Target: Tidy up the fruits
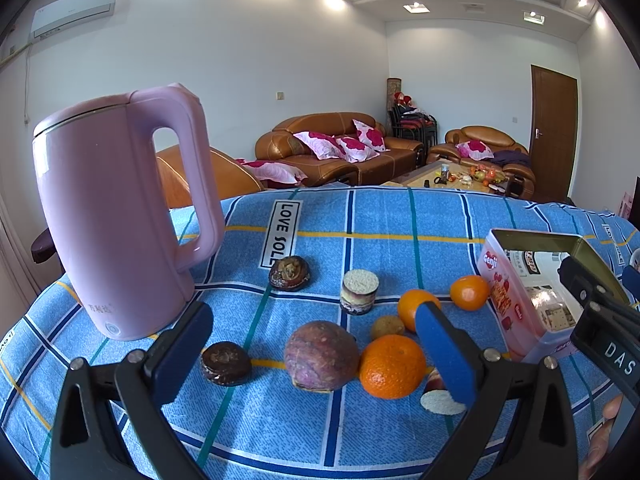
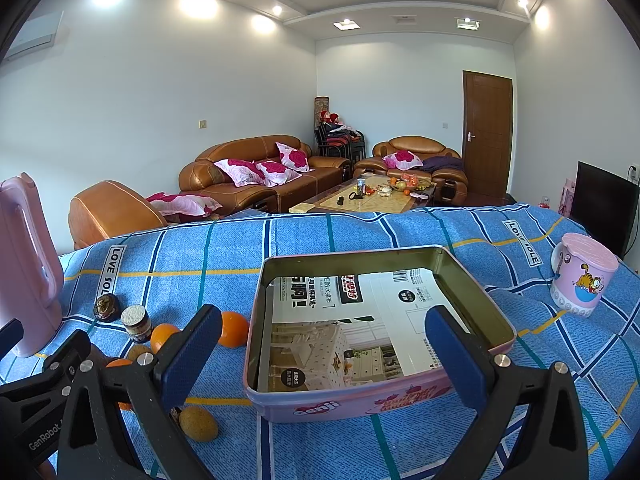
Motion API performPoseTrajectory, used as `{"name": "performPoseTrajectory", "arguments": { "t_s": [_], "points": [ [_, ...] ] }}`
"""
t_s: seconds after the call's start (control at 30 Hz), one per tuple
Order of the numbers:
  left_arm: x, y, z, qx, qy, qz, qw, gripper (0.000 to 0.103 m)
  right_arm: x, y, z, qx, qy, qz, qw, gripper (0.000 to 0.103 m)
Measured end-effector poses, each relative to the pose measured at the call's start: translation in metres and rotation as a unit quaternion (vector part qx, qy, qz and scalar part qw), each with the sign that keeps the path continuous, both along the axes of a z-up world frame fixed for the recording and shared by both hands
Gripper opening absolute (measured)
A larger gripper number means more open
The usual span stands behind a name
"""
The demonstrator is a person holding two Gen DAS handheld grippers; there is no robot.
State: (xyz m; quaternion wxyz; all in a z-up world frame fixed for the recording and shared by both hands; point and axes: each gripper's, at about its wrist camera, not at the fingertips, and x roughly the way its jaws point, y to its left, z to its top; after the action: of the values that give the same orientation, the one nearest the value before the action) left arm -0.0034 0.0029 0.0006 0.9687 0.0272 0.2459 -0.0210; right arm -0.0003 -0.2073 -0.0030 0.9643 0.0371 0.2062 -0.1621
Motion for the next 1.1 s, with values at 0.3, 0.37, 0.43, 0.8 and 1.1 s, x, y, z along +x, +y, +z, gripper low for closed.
{"name": "performPoseTrajectory", "arguments": {
  "t_s": [0.3,0.37,0.43,0.8,1.1],
  "points": [
    [0.000,0.000,-0.001,-0.001,0.001,0.000,1.0000,0.103,0.000,0.001,-0.001,0.001,0.002,0.003,1.000,0.102],
    [0.000,0.000,-0.001,0.000,0.002,0.000,1.0000,0.103,0.000,0.001,0.000,0.001,0.003,0.005,1.000,0.102],
    [0.000,0.000,-0.001,0.000,0.001,0.000,1.0000,0.103,0.000,0.002,0.000,0.002,0.004,0.007,1.000,0.102],
    [0.001,-0.001,-0.006,0.003,0.009,-0.003,0.9999,0.103,-0.003,0.002,0.002,0.015,0.002,0.028,1.000,0.102],
    [0.011,0.018,0.005,0.042,0.010,0.036,0.9984,0.103,-0.006,-0.005,0.008,0.047,0.006,0.078,0.996,0.070]
  ]
}}
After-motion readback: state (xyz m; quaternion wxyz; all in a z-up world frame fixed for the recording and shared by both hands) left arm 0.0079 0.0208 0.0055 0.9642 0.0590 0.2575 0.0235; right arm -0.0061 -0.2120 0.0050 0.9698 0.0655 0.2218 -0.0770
